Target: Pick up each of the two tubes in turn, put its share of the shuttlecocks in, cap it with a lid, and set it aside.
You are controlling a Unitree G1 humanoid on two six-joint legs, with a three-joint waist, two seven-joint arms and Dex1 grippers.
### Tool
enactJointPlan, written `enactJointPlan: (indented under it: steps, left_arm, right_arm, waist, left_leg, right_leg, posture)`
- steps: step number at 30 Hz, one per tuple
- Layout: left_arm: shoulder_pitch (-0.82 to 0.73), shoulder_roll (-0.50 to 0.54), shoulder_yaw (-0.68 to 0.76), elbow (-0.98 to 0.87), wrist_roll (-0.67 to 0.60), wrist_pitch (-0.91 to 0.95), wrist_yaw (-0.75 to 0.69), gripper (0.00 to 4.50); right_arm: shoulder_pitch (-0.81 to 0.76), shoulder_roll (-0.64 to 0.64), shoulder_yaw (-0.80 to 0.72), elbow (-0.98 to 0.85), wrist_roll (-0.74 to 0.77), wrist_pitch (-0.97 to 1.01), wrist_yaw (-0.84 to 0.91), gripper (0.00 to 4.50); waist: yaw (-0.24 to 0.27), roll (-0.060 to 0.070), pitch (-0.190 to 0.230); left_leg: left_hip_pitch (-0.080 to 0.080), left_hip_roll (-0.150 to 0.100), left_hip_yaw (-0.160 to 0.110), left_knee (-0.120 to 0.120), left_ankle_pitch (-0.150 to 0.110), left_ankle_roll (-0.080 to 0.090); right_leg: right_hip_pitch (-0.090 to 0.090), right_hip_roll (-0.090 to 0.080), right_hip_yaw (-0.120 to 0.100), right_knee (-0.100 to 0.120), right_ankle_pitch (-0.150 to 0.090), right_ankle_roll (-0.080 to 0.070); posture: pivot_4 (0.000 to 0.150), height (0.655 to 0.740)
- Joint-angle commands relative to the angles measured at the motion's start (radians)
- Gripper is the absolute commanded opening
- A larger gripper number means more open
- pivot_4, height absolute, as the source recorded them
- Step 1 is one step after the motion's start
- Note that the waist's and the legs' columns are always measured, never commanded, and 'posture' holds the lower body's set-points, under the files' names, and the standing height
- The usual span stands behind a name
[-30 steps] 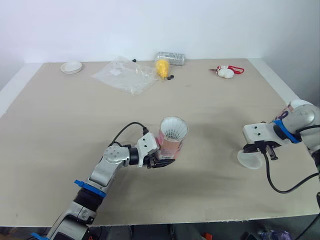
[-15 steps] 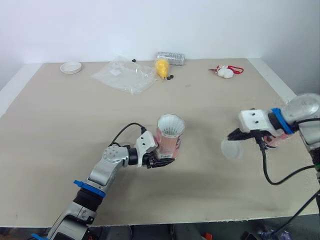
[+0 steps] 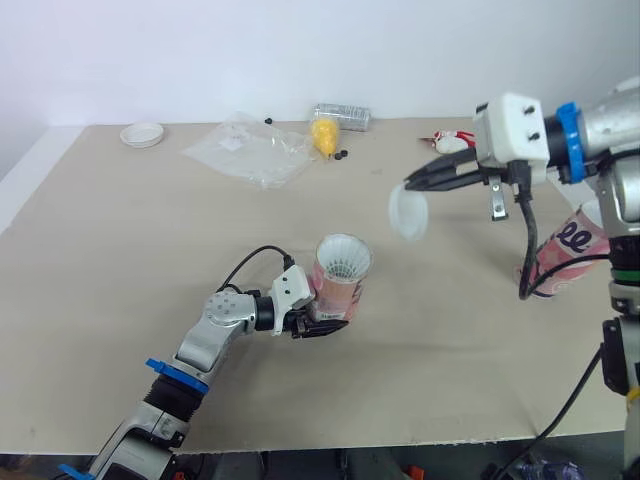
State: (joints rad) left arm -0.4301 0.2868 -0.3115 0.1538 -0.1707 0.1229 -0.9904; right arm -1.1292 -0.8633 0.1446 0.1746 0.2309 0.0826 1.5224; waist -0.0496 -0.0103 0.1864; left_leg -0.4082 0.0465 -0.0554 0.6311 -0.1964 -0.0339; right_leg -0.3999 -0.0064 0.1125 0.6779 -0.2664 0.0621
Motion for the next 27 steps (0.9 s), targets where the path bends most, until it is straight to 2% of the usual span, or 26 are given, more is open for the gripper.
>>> enactJointPlan:
  steps: [1, 8, 22, 27]
  left_arm:
    - [0.018, 0.008, -0.018, 0.026, 0.024, 0.013, 0.002, 2.91]
    - [0.017, 0.007, -0.017, 0.027, 0.022, 0.017, 0.005, 2.91]
    - [0.024, 0.012, -0.011, 0.023, 0.021, 0.025, 0.01, 2.91]
    - [0.025, 0.011, -0.011, 0.024, 0.022, 0.028, 0.011, 2.91]
  right_arm:
    - [-0.01, 0.036, -0.018, -0.1, 0.055, 0.043, -0.01, 0.07]
    - [0.031, 0.101, 0.023, -0.183, 0.057, 0.061, -0.014, 0.07]
    - [0.003, 0.172, 0.111, -0.094, -0.032, -0.101, 0.021, 0.07]
    - [-0.097, 0.174, 0.086, -0.042, -0.009, -0.071, 0.045, 0.07]
  waist:
    - [0.0, 0.0, 0.0]
    - [0.001, 0.0, 0.0]
    - [0.001, 0.0, 0.0]
    - [0.001, 0.0, 0.0]
  left_leg:
    - [0.0, 0.0, 0.0, 0.0, 0.0, 0.0]
    - [0.0, 0.0, 0.0, 0.0, 0.0, 0.0]
    - [0.0, 0.0, 0.0, 0.0, 0.0, 0.0]
    - [0.0, 0.0, 0.0, 0.0, 0.0, 0.0]
  right_leg:
    - [0.0, 0.0, 0.0, 0.0, 0.0, 0.0]
    - [0.0, 0.0, 0.0, 0.0, 0.0, 0.0]
    - [0.0, 0.0, -0.001, 0.001, 0.0, 0.0]
    - [-0.001, 0.0, -0.001, 0.001, 0.0, -0.001]
  posture:
    - [0.15, 0.74]
    - [0.15, 0.74]
    - [0.15, 0.74]
    - [0.15, 0.74]
